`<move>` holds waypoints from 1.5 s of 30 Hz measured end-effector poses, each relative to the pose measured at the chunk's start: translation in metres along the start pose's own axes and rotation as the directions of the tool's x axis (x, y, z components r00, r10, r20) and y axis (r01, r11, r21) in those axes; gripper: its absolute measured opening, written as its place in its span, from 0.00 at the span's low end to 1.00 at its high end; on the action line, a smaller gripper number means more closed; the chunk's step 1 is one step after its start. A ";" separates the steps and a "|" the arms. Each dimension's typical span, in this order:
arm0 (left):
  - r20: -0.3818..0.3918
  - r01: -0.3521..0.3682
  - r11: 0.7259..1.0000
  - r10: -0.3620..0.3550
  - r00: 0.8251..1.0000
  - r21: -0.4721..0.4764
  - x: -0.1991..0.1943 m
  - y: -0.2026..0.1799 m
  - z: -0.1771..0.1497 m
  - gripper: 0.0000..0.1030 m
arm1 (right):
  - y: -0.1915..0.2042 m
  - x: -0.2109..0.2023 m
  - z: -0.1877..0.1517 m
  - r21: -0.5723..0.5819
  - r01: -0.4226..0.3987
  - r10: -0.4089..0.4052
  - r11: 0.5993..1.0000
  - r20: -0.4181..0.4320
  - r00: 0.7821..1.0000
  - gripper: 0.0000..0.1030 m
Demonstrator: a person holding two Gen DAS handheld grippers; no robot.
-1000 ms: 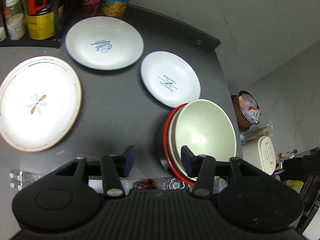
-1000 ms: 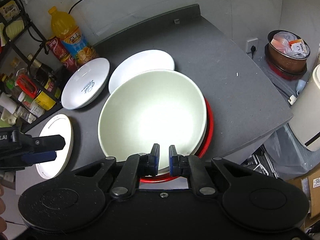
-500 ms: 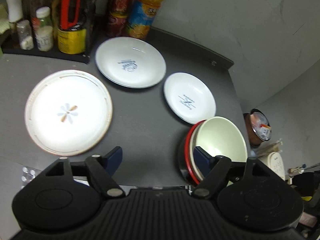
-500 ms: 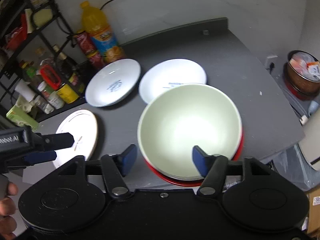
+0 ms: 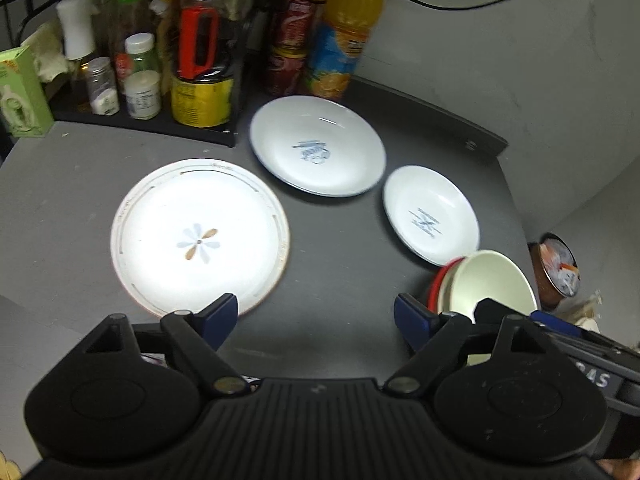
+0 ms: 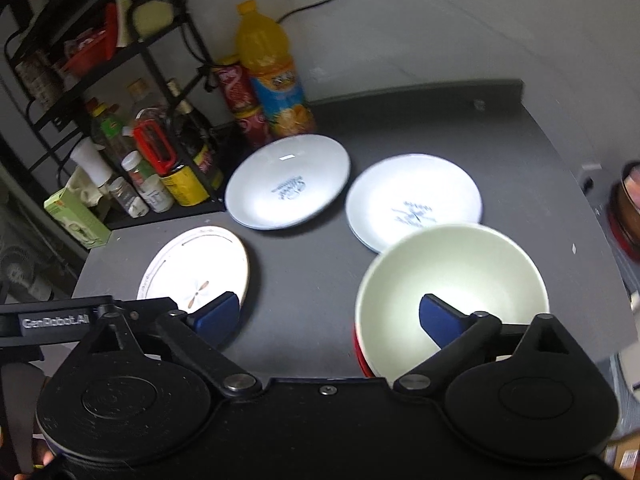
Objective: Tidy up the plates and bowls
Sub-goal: 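Withdraw the right tool from the stack toward the white plates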
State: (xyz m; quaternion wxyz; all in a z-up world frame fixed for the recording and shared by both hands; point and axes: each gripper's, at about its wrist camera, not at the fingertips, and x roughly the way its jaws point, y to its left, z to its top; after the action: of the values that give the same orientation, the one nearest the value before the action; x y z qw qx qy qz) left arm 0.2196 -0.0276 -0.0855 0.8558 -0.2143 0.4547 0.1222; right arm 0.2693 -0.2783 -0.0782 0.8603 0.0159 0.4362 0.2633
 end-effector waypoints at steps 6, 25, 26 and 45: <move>-0.012 -0.034 0.999 0.033 0.999 -0.030 0.010 0.006 0.010 0.82 | 0.005 0.016 0.015 -0.027 -0.037 0.036 0.999 -0.022 0.999 0.97; -0.049 -0.097 0.986 0.091 0.995 -0.136 0.060 0.022 0.061 0.82 | 0.000 0.080 0.076 -0.085 -0.060 0.052 0.995 -0.086 0.995 0.97; -0.053 -0.094 0.985 0.087 0.995 -0.142 0.063 0.023 0.065 0.82 | 0.000 0.085 0.080 -0.092 -0.061 0.053 0.994 -0.090 0.995 0.97; -0.039 -0.069 0.944 0.060 0.997 -0.323 0.133 0.049 0.129 0.79 | -0.006 0.191 0.139 -0.091 -0.077 0.059 0.993 -0.188 0.980 0.81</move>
State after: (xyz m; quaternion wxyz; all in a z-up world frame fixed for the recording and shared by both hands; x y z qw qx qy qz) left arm 0.3674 0.0789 -0.1453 0.7980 -0.3386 0.4473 0.2200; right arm 0.4684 -0.1661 -0.1353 0.8063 -0.0358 0.5000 0.3141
